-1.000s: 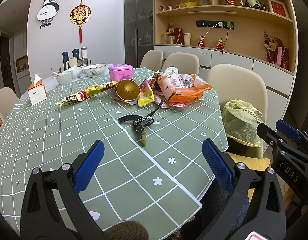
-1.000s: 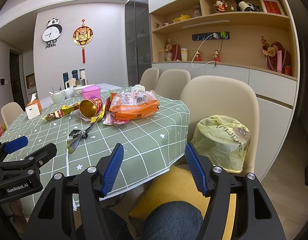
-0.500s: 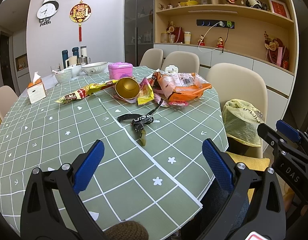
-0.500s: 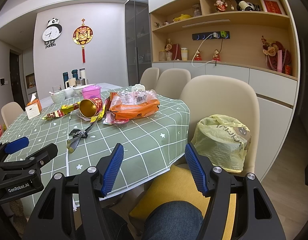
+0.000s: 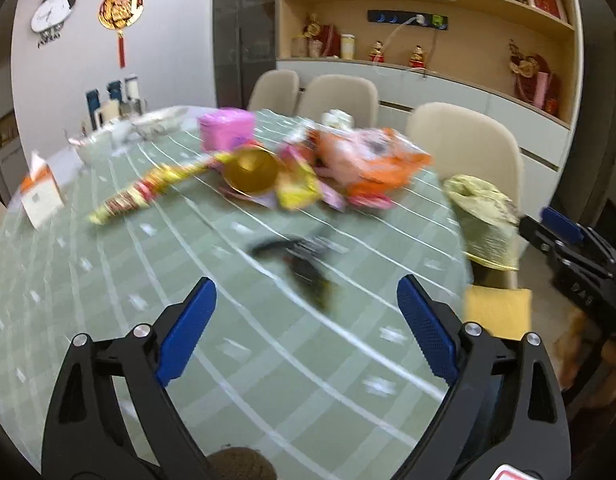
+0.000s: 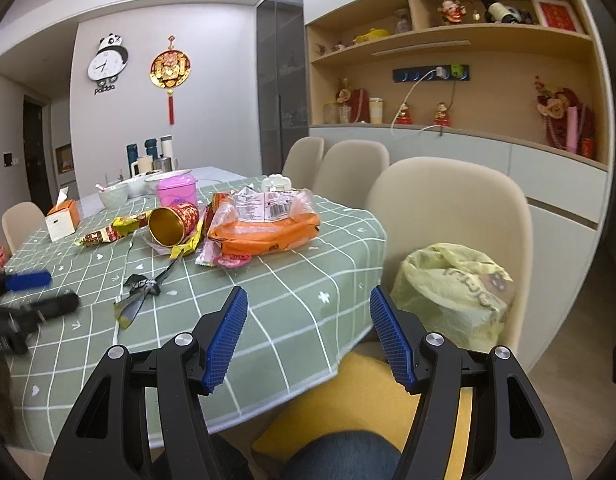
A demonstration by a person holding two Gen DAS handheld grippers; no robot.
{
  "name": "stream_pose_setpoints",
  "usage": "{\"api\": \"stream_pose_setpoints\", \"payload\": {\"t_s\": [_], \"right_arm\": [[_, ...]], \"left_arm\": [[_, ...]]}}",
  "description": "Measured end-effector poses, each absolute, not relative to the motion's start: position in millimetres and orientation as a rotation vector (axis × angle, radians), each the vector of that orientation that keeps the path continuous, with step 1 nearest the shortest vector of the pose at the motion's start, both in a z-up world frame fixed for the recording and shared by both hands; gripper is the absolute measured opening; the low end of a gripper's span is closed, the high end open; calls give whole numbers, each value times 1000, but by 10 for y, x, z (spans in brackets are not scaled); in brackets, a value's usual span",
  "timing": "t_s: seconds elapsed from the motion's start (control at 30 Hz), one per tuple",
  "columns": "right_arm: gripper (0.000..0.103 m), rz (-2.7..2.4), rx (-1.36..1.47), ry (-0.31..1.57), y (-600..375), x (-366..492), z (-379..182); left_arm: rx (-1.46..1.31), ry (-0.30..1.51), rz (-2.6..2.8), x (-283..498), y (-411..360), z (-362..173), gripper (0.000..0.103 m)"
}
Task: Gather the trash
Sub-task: 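Grasp the gold snack wrapper with the left gripper while the right grasps the black strap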
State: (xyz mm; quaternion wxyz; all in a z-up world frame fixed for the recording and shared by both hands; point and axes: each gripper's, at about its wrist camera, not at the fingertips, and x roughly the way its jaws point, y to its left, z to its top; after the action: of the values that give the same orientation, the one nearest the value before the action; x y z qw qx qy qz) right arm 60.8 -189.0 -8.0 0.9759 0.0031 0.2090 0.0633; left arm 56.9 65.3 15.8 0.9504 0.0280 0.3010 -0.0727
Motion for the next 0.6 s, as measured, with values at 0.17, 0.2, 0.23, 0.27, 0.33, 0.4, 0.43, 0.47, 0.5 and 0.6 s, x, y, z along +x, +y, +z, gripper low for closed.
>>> {"api": "stream_pose_setpoints", "payload": {"t_s": [0.17, 0.2, 0.23, 0.27, 0.33, 0.4, 0.43, 0.47, 0.5, 0.6], "right_arm": [[61, 200, 15, 475, -1833, 1093, -2], [61, 213, 27, 486, -1831, 1172, 11], [61, 231, 39, 501, -1807, 1288, 28], [61, 239, 38, 510, -1777, 1367, 39], [61, 248, 7, 528, -1666, 1525, 60], [61, 259, -16, 543, -1571, 1616, 64], [61, 271, -31, 556, -1503, 1684, 73], [61, 279, -39, 563, -1462, 1724, 79], [61, 291, -47, 571, -1412, 1771, 90], [61, 323, -68, 579, -1309, 1828, 117]], "left_arm": [[42, 590, -122, 1101, 1431, 327, 89], [36, 604, -113, 1278, 1609, 333, 95], [29, 623, -97, 1408, 1730, 322, 95], [12, 653, -62, 1587, 1916, 301, 95], [-19, 704, -32, 1854, 2194, 231, 95], [-54, 742, -36, 2108, 2438, 140, 92], [-67, 758, -53, 2220, 2518, 95, 88], [-75, 788, -85, 2367, 2606, 45, 86], [-77, 813, -104, 2495, 2675, 3, 81], [-92, 855, -145, 2723, 2757, -88, 77]]}}
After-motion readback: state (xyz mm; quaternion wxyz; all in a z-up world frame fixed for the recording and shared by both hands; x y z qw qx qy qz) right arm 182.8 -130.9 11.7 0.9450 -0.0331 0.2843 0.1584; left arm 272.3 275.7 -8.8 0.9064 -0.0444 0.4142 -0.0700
